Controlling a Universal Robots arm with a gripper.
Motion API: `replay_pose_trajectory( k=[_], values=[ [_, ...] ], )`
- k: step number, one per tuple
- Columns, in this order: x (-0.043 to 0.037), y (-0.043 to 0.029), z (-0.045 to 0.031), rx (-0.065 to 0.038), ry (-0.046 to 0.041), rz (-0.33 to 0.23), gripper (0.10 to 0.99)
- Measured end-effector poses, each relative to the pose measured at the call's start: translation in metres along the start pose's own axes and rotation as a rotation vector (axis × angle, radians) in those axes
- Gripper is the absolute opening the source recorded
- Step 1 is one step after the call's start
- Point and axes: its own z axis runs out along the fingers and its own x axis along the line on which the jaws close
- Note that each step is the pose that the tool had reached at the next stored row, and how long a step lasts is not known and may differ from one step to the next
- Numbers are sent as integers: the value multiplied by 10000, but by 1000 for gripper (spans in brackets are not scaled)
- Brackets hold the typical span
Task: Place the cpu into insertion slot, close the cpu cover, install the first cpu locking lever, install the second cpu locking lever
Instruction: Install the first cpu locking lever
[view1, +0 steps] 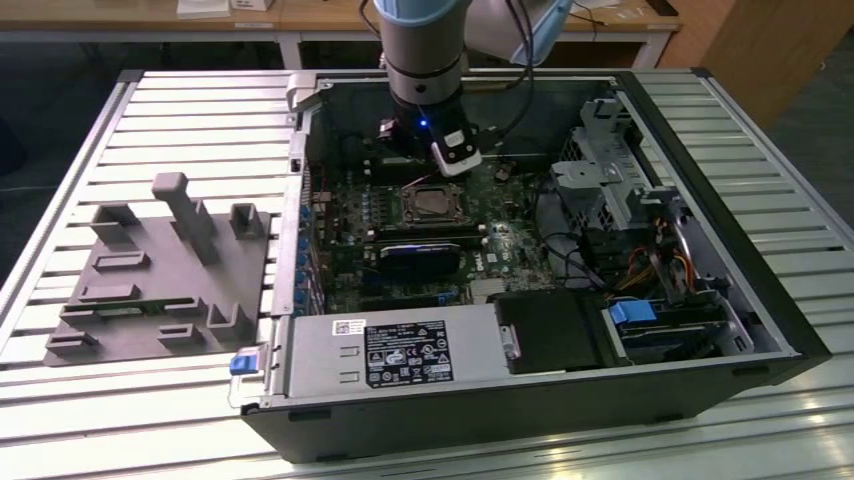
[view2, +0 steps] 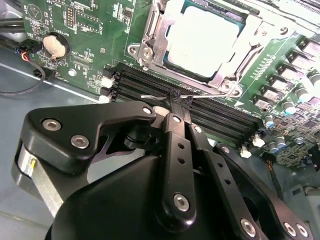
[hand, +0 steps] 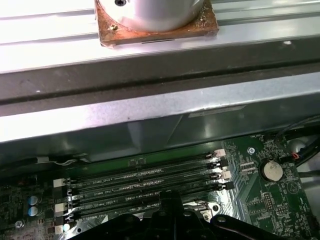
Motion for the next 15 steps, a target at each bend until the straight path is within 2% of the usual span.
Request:
replay_pose_trajectory(
  k=[11,15],
  values=[
    [8,8,9,8,-11,-2,106],
    [14,3,20,-3,-220,-53,106]
  ],
)
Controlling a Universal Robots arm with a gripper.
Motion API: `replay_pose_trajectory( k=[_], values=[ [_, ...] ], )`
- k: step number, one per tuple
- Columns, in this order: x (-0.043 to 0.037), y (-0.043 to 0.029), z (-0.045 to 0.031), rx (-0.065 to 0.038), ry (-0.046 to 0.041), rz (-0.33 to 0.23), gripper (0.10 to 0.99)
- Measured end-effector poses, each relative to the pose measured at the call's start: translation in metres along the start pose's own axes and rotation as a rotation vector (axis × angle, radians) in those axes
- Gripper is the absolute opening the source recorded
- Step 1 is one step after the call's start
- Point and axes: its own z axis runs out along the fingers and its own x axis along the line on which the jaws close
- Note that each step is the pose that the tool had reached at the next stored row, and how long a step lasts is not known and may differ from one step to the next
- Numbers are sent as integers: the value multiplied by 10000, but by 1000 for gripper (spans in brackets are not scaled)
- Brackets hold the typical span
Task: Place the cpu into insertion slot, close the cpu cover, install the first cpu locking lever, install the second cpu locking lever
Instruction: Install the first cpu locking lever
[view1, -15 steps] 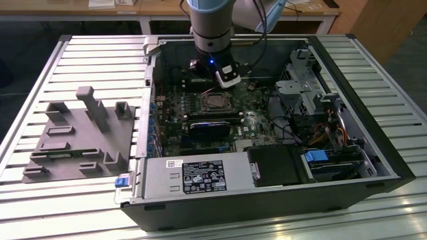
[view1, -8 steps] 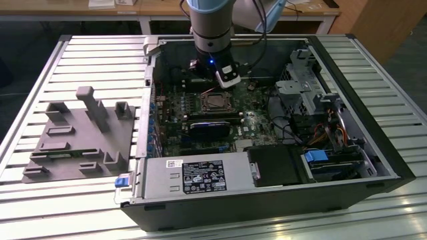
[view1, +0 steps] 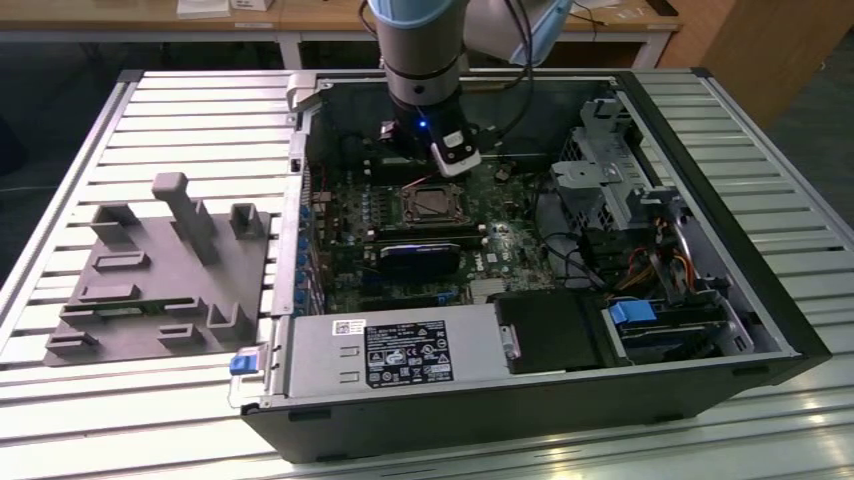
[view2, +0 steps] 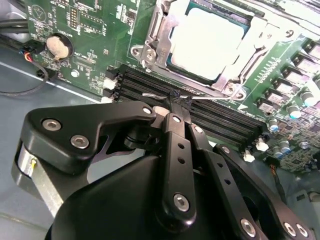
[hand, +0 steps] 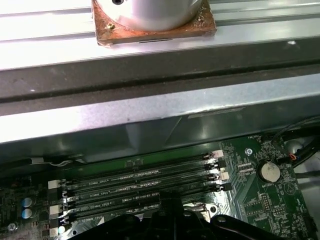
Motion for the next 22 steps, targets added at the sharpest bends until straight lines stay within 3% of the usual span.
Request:
replay_pose_trajectory(
  k=[4,9,22],
  values=[
    [2,-1,2,5,-61,76,106],
    [12,-1,14,50,-249,588,106],
    [77,26,42,89,-548,1185,106]
  ],
)
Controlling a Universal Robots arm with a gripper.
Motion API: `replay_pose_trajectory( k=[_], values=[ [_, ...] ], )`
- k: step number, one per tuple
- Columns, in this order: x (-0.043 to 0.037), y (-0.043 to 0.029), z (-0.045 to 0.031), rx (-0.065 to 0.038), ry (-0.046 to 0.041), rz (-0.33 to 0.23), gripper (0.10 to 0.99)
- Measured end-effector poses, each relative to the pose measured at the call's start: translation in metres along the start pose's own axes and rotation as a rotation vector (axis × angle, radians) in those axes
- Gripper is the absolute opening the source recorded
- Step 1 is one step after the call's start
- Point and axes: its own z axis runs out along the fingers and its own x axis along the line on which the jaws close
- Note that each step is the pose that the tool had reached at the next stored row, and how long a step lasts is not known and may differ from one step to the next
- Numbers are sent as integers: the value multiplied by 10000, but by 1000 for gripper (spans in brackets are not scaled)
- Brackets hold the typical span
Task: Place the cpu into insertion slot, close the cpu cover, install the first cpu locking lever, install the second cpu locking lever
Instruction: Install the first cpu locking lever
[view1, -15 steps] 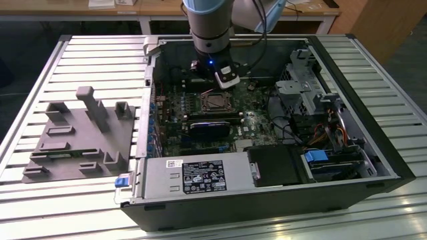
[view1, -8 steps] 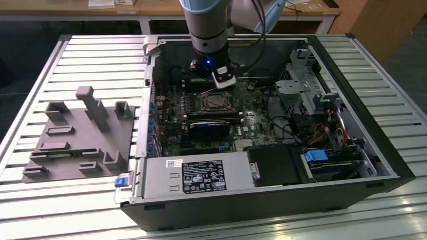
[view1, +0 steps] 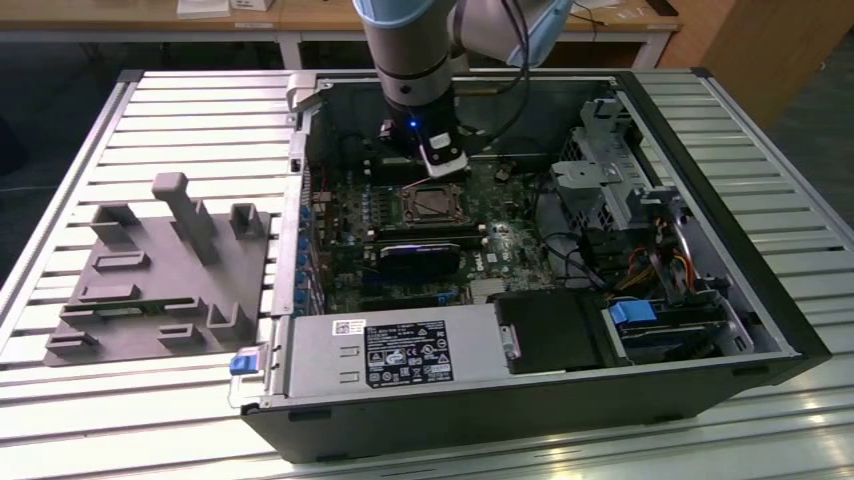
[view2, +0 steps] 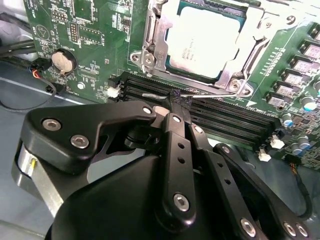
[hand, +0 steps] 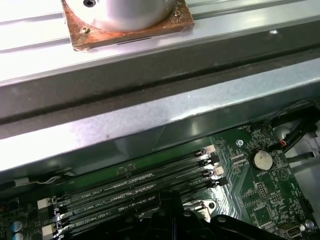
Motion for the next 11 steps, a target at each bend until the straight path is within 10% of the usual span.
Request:
replay_pose_trajectory(
  k=[11],
  values=[
    [15,5,27,-47,-254,158,106]
  ],
)
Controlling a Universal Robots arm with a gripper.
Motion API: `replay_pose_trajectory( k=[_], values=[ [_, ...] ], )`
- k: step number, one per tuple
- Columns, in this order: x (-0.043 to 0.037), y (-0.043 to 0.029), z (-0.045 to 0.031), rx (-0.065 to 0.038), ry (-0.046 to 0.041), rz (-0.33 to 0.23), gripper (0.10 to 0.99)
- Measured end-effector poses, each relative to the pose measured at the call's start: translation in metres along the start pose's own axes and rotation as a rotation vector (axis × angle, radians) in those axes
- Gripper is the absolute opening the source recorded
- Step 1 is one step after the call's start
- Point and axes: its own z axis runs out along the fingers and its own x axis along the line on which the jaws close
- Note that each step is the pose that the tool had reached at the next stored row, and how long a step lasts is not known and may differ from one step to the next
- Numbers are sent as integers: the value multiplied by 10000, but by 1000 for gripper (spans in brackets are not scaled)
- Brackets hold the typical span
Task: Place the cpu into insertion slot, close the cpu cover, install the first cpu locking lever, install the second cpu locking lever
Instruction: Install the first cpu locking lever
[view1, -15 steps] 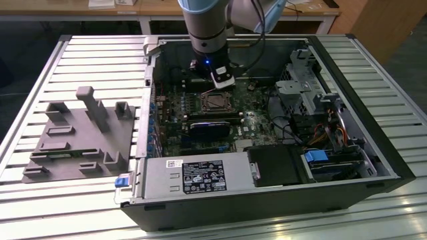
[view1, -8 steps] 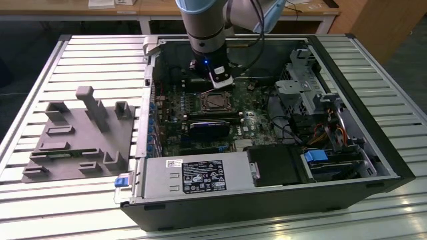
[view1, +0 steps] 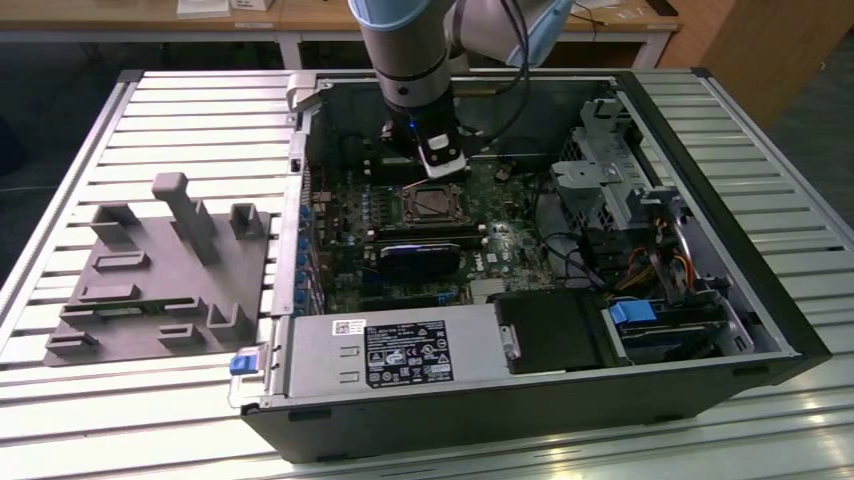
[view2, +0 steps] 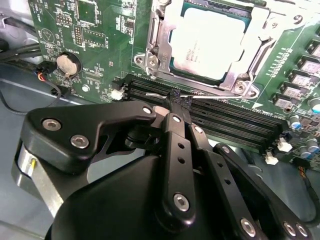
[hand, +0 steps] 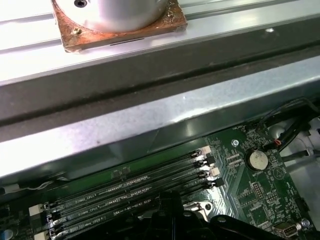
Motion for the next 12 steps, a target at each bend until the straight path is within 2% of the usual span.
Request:
replay_pose_trajectory(
  k=[7,12],
  values=[
    [22,24,16,-13,-64,26,106],
    [27,27,34,11,-182,0,106]
  ],
)
